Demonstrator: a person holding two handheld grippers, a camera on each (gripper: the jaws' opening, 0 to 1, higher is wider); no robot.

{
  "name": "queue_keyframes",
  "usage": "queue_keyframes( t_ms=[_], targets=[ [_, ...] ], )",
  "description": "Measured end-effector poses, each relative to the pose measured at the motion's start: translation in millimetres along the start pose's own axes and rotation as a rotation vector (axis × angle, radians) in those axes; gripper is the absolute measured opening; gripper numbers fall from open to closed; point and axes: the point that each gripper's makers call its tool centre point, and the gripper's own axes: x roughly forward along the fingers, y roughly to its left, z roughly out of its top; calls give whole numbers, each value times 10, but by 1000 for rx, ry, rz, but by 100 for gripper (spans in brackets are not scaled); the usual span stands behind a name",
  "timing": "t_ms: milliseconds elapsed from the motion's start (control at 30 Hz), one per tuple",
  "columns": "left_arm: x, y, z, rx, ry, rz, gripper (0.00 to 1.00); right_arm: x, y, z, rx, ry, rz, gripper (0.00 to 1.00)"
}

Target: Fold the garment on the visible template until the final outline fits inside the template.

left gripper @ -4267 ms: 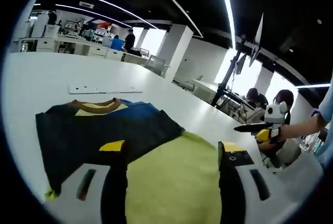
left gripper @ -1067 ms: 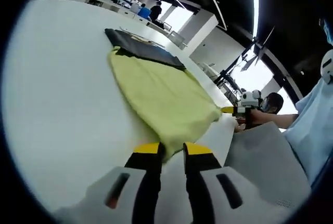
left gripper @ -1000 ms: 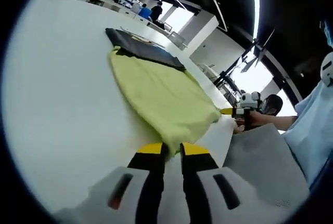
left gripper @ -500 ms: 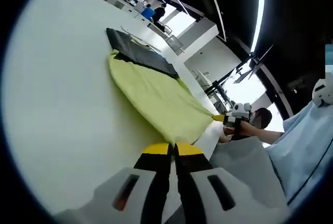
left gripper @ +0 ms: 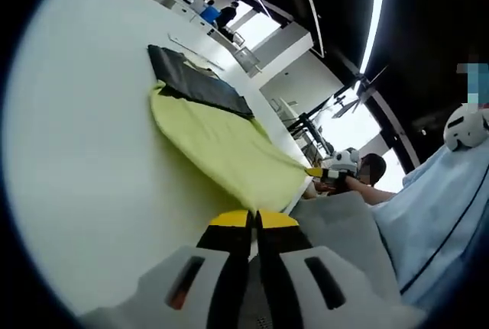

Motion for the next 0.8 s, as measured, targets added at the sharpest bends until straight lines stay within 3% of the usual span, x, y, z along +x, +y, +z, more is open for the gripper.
queue_keyframes(
  t_ms=[333,533,633,800],
  targets=[
    [-158,-173,-178,-40,30,-49,0,-229,185,-151,45,12,27,0],
    [-222,-259,-198,-45,34,-72,0,-340,271,-216,61,24,38,0],
    [-238,-306,-155,-51,26,-88,0,-373,307,-160,84,6,48,0],
    [-223,-363,73,-52,-20,-117,0,-348,379,40,107,-27,73,0]
  ],
)
